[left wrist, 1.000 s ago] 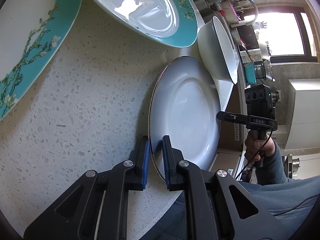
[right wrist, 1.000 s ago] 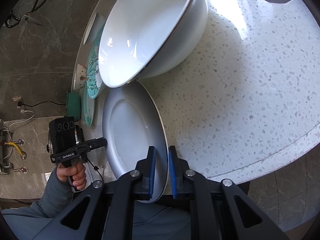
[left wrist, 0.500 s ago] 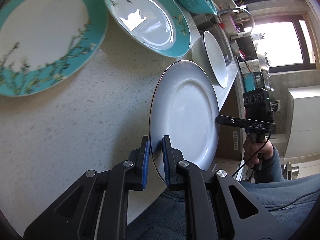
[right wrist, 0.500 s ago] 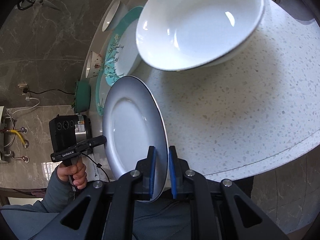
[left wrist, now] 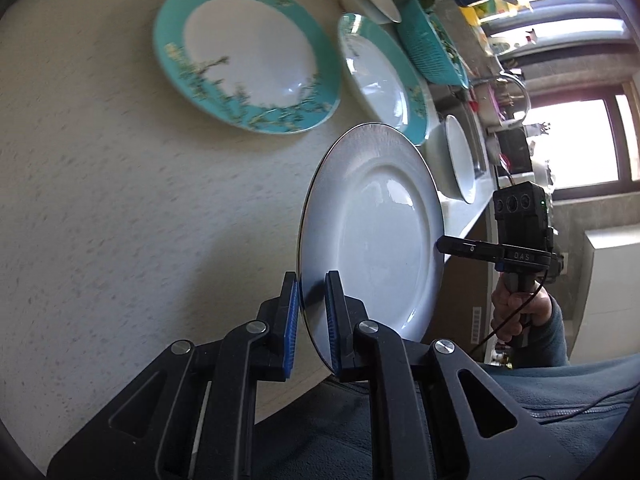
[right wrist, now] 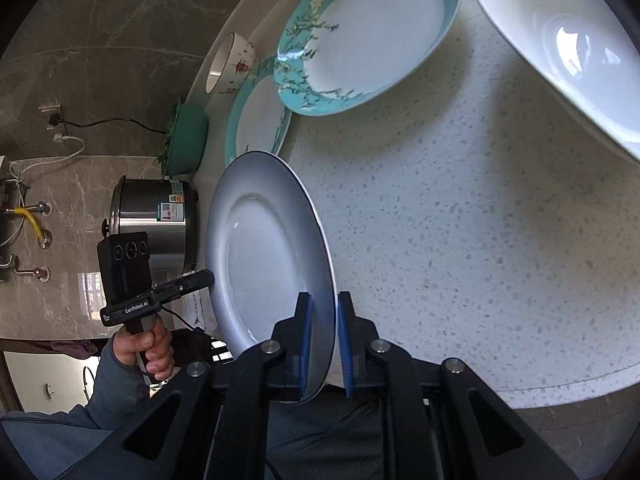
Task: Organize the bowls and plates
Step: 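Close the left gripper on the grey plate rim while the right gripper also grips it, then lower the grey plate onto the counter and open both grippers, then close both grippers on the rim of the small teal floral plate, then carry the small teal floral plate with both grippers onto the grey plate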
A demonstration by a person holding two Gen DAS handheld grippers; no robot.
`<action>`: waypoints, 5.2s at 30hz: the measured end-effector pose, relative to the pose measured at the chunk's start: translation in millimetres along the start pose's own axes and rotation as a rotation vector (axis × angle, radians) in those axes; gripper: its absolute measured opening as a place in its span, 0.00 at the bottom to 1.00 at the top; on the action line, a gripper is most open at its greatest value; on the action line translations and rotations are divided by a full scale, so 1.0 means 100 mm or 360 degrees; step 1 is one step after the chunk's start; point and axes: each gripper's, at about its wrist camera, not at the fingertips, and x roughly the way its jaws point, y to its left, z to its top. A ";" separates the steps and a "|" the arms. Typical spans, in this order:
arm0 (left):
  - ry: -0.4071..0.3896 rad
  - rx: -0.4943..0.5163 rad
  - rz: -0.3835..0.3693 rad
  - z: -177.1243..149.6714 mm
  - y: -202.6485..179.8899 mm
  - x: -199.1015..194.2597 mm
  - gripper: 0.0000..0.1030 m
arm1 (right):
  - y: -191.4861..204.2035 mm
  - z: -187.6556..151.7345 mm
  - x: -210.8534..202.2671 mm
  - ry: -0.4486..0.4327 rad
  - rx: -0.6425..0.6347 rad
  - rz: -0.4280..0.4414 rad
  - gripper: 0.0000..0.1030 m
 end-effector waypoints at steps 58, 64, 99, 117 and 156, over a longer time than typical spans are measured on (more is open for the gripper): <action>-0.0345 -0.0118 0.0021 1.48 0.69 -0.38 0.90 | 0.38 0.76 0.59 -0.0568 0.0290 0.0270 0.70; -0.0329 -0.0115 0.0076 1.76 0.83 -0.42 0.90 | 0.28 0.88 0.70 -0.0568 0.0346 0.0269 0.70; -0.0120 0.0164 0.0369 2.08 0.72 0.03 0.12 | 0.21 1.16 0.96 -0.0534 0.0429 0.0065 0.12; -0.0153 0.0203 0.0424 1.99 0.64 0.04 0.11 | 0.37 1.16 0.95 -0.0553 0.0283 -0.0105 0.12; -0.0401 0.0172 0.0408 1.43 0.56 -0.44 0.11 | 0.92 1.02 0.96 -0.0613 -0.0097 -0.0240 0.13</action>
